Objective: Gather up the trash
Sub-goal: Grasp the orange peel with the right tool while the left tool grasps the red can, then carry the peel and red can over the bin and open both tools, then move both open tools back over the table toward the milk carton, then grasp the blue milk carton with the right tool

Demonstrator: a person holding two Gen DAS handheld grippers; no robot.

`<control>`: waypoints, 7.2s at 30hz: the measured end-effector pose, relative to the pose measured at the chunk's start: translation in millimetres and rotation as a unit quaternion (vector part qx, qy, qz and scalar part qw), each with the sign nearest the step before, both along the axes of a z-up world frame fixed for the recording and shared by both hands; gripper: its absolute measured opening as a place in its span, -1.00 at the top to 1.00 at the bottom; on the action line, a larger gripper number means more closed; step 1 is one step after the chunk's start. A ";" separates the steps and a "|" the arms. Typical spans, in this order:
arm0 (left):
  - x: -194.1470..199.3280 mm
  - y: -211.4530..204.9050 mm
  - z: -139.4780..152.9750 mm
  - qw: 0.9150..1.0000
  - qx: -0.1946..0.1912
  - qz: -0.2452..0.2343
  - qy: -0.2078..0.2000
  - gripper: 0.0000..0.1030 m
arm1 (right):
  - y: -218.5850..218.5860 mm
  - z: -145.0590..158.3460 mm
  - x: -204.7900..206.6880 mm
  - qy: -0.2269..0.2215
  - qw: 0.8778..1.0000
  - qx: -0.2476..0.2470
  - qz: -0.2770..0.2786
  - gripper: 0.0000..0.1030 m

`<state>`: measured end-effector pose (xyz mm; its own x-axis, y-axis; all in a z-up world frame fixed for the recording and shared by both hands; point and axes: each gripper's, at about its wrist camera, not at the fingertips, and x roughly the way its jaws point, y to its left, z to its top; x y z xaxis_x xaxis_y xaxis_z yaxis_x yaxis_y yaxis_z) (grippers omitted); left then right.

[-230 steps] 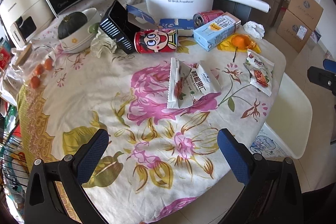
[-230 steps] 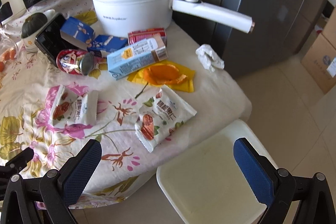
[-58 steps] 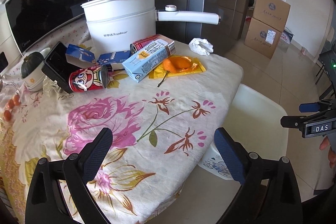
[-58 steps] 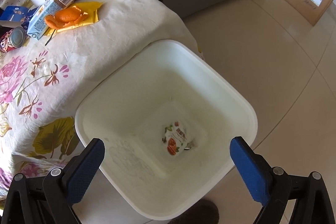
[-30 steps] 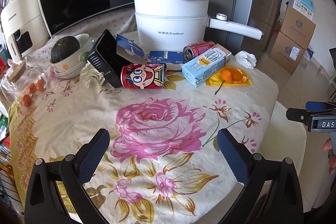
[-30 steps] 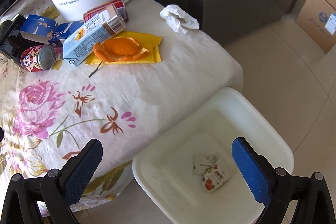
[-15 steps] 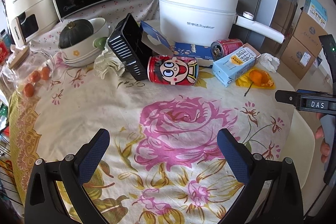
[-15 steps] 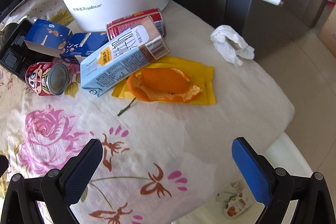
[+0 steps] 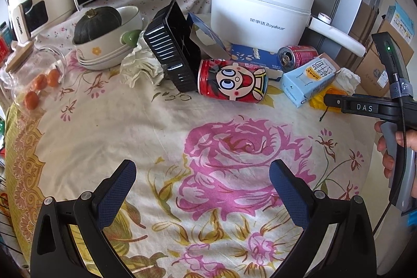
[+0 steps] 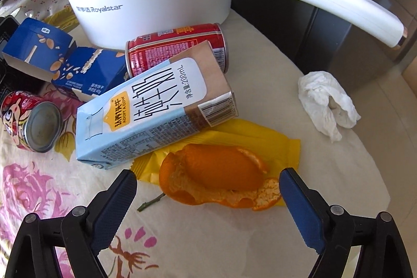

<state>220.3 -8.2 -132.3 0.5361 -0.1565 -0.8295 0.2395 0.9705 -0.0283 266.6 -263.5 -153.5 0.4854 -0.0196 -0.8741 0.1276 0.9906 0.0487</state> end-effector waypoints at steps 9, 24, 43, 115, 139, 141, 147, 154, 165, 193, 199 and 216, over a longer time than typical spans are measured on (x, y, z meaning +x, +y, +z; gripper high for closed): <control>4.3 -15.0 -6.1 1.000 -0.001 -0.011 0.004 -1.00 | -22.9 -7.9 3.6 0.001 0.998 0.063 -0.016 -0.19; 31.2 -14.4 2.9 0.999 -0.037 -0.025 0.017 -1.00 | -27.8 26.0 -49.0 0.004 0.994 0.108 0.006 0.18; 103.8 -63.0 -17.4 0.999 -0.004 -0.035 -0.031 -0.85 | -37.7 34.9 -75.1 0.009 0.992 0.122 0.036 0.18; -145.6 -231.3 -29.3 0.959 -0.043 -0.280 -0.015 -0.72 | -155.0 19.6 -275.6 0.044 0.986 0.106 -0.124 0.16; -130.1 -163.9 11.2 0.982 0.001 -0.175 -0.067 -0.99 | -135.2 20.2 -261.6 0.050 0.988 0.095 -0.109 -0.01; -130.8 -157.3 14.5 0.983 0.001 -0.170 -0.068 -1.00 | -132.7 22.2 -259.3 0.047 0.988 0.098 -0.111 -0.43; -129.3 -138.3 23.3 0.985 -0.003 -0.155 -0.068 -1.00 | -124.2 32.6 -252.5 0.028 0.987 0.105 -0.115 -0.64; -125.4 -115.4 30.3 0.989 -0.008 -0.133 -0.065 -1.00 | -106.5 41.1 -239.3 0.022 0.989 0.101 -0.108 -0.68; -111.4 -70.9 45.5 0.994 -0.013 -0.089 -0.065 -1.00 | -63.9 59.8 -205.6 -0.003 0.991 0.104 -0.085 -0.71; -15.2 91.1 54.3 0.996 -0.007 0.082 -0.036 -1.00 | 29.3 39.0 -16.0 0.003 0.981 0.115 -0.157 -0.71; -4.6 108.9 54.6 0.994 -0.014 0.106 -0.035 -1.00 | 42.9 25.3 23.7 0.008 0.978 0.081 -0.194 -0.71; -2.2 104.1 49.6 0.995 -0.017 0.099 -0.025 -1.00 | 48.9 8.0 40.0 0.021 0.978 0.059 -0.201 -0.31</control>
<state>218.1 95.9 -82.7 0.5999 -0.0720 -0.7968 0.0458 0.9974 -0.0557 306.6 -214.6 -145.5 0.4227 -0.0991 -0.9009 0.5094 0.8481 0.1457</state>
